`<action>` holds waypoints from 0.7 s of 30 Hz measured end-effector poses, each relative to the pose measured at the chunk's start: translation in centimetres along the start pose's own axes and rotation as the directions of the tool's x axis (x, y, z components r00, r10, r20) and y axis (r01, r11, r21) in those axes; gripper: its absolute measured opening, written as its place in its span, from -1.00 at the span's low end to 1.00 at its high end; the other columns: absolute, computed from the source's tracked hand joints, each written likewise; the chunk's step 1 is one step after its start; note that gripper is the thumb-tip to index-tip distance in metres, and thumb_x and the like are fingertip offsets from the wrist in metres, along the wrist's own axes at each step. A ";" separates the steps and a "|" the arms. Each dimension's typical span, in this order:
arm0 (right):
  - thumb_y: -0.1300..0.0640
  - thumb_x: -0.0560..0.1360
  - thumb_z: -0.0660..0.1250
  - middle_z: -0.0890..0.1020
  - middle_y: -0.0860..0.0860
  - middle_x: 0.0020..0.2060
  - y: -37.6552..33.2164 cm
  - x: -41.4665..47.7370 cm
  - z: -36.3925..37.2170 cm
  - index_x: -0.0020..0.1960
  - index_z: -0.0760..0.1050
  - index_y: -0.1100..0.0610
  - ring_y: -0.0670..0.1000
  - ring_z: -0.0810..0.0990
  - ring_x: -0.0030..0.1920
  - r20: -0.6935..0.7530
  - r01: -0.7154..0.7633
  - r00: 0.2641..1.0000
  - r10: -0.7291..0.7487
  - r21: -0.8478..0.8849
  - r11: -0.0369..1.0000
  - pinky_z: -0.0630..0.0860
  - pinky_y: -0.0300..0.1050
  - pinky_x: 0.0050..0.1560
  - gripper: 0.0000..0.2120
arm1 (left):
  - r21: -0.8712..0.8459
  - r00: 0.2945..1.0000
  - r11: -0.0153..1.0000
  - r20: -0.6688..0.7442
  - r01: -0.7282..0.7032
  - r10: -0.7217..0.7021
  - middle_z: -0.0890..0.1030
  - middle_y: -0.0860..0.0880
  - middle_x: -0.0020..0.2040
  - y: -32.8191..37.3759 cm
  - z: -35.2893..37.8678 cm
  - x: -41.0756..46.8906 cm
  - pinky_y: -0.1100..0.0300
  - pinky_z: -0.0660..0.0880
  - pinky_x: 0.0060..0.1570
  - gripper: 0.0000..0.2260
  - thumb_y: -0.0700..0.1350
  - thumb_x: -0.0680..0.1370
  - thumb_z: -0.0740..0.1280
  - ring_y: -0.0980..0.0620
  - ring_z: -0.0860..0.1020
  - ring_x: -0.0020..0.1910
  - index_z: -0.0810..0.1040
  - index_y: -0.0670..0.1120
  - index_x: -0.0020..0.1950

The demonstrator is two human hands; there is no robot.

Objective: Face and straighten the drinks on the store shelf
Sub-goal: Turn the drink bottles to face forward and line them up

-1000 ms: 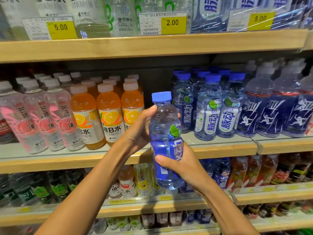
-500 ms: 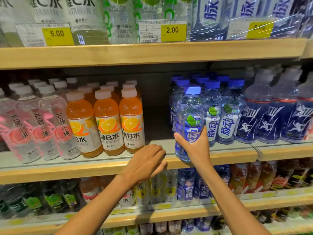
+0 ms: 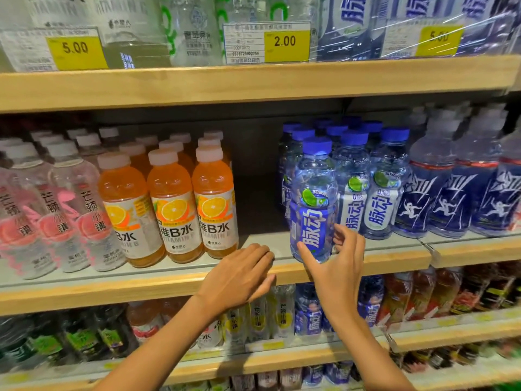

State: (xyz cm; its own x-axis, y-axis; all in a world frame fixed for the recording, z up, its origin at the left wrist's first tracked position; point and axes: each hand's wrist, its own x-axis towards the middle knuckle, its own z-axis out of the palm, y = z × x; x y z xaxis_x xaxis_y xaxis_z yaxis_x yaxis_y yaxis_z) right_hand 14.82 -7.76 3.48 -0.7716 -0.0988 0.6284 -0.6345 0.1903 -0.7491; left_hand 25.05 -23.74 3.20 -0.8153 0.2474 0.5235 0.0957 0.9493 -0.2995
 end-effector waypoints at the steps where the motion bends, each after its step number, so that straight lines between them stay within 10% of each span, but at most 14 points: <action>1: 0.10 0.30 0.57 0.45 0.14 0.10 0.0 0.0 0.1 0.25 0.39 0.28 0.09 0.51 0.10 -0.003 0.006 1.000 -0.006 -0.017 1.000 0.53 -0.05 0.10 -0.37 | -0.005 1.000 1.000 0.000 0.002 -0.002 0.60 -0.13 0.02 0.0 0.0 0.0 0.09 0.56 -0.14 -0.66 0.03 0.61 0.15 -0.06 0.58 -0.07 0.57 -0.19 0.10; 21: 0.05 0.56 0.29 0.50 0.14 0.21 -0.3 1.5 0.3 0.40 0.34 0.26 0.10 0.45 0.25 0.206 0.009 0.977 0.050 -0.279 0.960 0.43 0.00 0.23 -0.51 | -0.024 0.998 0.998 -0.003 0.057 -0.058 0.63 -0.14 0.03 0.7 -0.8 0.1 0.11 0.58 -0.12 -0.65 0.02 0.58 0.17 -0.06 0.61 -0.06 0.60 -0.21 0.09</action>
State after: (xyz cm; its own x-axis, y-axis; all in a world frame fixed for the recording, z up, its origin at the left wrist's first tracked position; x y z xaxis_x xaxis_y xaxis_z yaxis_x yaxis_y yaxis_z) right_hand 13.86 -8.23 4.56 -0.7954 -0.2878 0.5334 -0.6037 0.4544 -0.6550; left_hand 25.47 -22.87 3.73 -0.8177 0.1930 0.5423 0.0623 0.9663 -0.2499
